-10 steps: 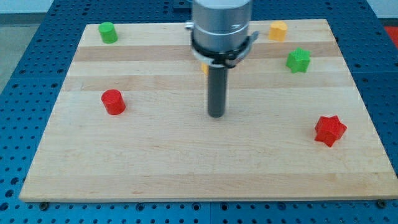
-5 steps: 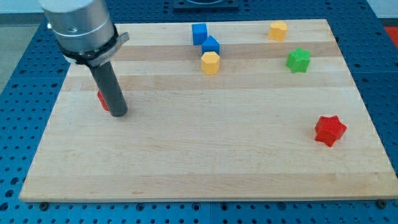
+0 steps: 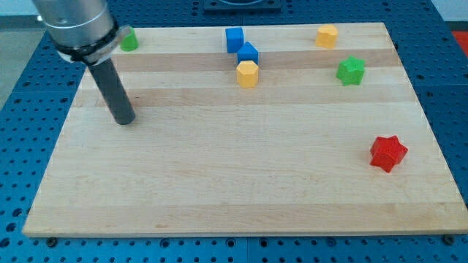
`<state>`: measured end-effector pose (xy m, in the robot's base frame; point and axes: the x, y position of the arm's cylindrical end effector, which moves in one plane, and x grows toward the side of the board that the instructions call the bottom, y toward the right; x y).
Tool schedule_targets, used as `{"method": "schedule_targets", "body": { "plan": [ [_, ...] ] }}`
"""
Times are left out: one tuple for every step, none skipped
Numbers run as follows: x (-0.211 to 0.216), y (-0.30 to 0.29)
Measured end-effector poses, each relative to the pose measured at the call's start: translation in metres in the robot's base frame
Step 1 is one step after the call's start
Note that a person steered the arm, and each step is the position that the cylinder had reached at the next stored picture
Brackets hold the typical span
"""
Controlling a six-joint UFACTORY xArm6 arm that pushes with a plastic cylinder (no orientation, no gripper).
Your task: Move the red circle to the center left of the board
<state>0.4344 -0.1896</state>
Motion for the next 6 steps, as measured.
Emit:
{"method": "schedule_targets", "body": {
  "plan": [
    [-0.014, 0.008],
    [-0.035, 0.011],
    [-0.036, 0.011],
    [-0.037, -0.006],
    [-0.037, -0.010],
    [-0.037, -0.010]
  ]
}}
